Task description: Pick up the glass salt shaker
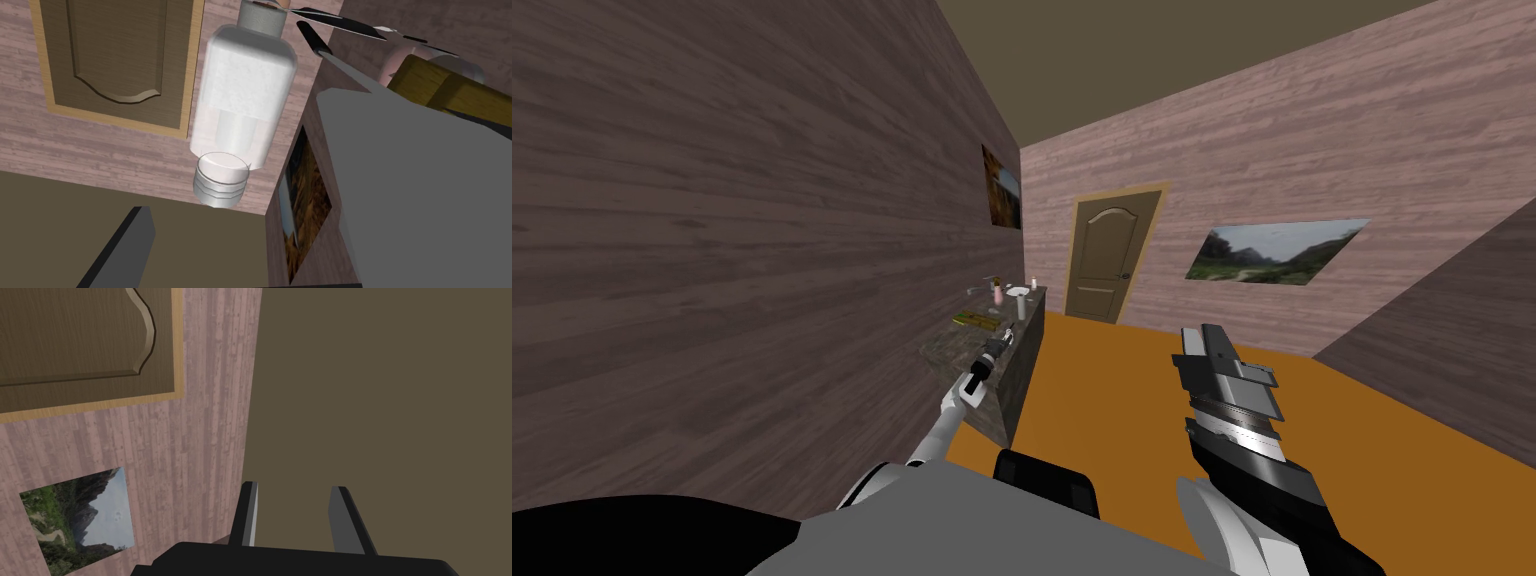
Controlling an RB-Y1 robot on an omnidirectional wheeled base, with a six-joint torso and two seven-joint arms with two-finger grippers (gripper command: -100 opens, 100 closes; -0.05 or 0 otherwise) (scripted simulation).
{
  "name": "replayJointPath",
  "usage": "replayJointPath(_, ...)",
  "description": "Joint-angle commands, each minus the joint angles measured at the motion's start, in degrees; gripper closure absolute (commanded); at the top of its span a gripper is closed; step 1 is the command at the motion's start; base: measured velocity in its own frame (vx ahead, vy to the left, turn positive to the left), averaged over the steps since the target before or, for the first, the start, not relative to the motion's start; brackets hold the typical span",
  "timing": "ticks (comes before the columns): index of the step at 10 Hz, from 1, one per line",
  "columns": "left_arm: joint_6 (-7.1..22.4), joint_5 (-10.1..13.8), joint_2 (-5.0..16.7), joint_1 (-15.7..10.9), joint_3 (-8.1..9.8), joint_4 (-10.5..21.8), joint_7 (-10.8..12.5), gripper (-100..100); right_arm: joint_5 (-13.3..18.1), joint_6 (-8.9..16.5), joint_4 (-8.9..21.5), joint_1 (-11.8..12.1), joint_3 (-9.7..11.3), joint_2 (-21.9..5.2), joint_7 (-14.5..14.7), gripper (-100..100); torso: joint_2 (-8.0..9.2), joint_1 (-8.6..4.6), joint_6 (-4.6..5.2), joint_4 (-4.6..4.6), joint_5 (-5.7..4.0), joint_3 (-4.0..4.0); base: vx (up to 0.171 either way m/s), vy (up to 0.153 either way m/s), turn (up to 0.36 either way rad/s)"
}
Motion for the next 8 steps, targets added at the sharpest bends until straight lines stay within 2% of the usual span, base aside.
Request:
replayJointPath(1, -0.15, -1.14, 2.44, -1.06, 0.52, -0.05, 2.07, -100, 0.0, 0.0, 0.0, 0.0, 0.0, 0.0, 0.0, 0, 0.0, 0.0, 0.0, 0.0, 0.0, 0.0, -0.047, -0.078, 0.023)
replayJointPath(2, -0.15, -1.14, 2.44, -1.06, 0.52, -0.05, 2.07, -100, 0.0, 0.0, 0.0, 0.0, 0.0, 0.0, 0.0, 0, 0.02, 0.01, -0.01, 0.01, 0.0, 0.01, -0.027, -0.051, 0.012)
replayJointPath(4, -0.4, -2.92, 5.52, -1.47, 1.21, -0.7, 4.71, -100, 0.0, 0.0, 0.0, 0.0, 0.0, 0.0, 0.0, 0, -0.08, 0.11, 0.0, -0.02, 0.02, -0.05, -0.03, -0.067, 0.023)
replayJointPath(8, -0.89, -7.15, 12.58, -2.02, 2.77, -1.91, 11.05, -100, 0.0, 0.0, 0.0, 0.0, 0.0, 0.0, 0.0, 0, 0.03, -0.13, 0.0, 0.01, -0.03, 0.02, -0.051, -0.114, 0.042)
